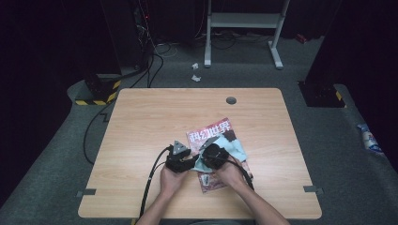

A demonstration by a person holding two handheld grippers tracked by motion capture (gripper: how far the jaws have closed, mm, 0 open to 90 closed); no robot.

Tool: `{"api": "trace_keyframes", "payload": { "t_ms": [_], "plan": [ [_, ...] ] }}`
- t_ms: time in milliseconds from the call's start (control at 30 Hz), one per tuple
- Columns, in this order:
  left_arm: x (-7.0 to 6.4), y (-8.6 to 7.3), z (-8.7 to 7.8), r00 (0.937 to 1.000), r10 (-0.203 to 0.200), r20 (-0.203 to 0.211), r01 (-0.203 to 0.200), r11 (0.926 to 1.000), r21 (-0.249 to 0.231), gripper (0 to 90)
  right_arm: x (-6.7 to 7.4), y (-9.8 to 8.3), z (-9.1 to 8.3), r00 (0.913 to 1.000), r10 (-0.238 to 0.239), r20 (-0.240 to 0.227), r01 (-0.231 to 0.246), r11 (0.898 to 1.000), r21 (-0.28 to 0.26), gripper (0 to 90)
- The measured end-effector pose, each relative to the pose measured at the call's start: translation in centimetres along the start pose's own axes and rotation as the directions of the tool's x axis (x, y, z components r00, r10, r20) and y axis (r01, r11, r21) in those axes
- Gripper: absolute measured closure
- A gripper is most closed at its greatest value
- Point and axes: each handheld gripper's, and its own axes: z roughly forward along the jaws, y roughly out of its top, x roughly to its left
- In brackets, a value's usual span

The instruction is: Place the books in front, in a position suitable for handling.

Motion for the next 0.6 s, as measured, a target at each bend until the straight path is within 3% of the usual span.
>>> {"api": "trace_keyframes", "payload": {
  "t_ms": [33, 100, 167, 233, 367, 433, 600],
  "plan": [
    [0.0, 0.0, 0.0, 1.0000, 0.003, 0.000, -0.003, 1.0000, 0.000, 53.3, -0.9, -0.5, -0.2, 0.9981, 0.005, 0.062, -0.005, 1.000, 0.002, 81.3],
    [0.0, 0.0, 0.0, 1.0000, 0.002, 0.002, -0.002, 1.0000, 0.003, 53.4, -3.6, -2.1, -0.9, 0.9911, 0.103, 0.084, -0.103, 0.995, -0.006, 80.9],
    [0.0, 0.0, 0.0, 1.0000, 0.000, 0.002, 0.000, 1.0000, 0.004, 53.6, -6.0, -3.7, -1.8, 0.9736, 0.191, 0.125, -0.191, 0.982, -0.007, 80.8],
    [0.0, 0.1, 0.0, 1.0000, -0.003, 0.006, 0.003, 0.9999, 0.011, 54.6, -7.6, -5.1, -2.6, 0.9632, 0.233, 0.134, -0.234, 0.972, -0.011, 80.7],
    [-0.1, 0.3, 0.0, 0.9996, -0.018, 0.024, 0.017, 0.9996, 0.025, 56.8, -8.2, -5.9, -3.0, 0.9581, 0.258, 0.124, -0.259, 0.966, -0.006, 80.6],
    [-0.4, 0.5, 0.0, 0.9999, 0.002, 0.015, -0.003, 0.9992, 0.041, 56.8, -8.1, -5.8, -3.0, 0.9593, 0.251, 0.129, -0.253, 0.967, 0.000, 81.1],
    [-0.5, 0.6, -0.1, 0.9997, -0.007, 0.022, 0.005, 0.9982, 0.060, 56.7, -8.0, -6.1, -3.0, 0.9630, 0.247, 0.108, -0.248, 0.969, -0.002, 82.1]
  ]
}}
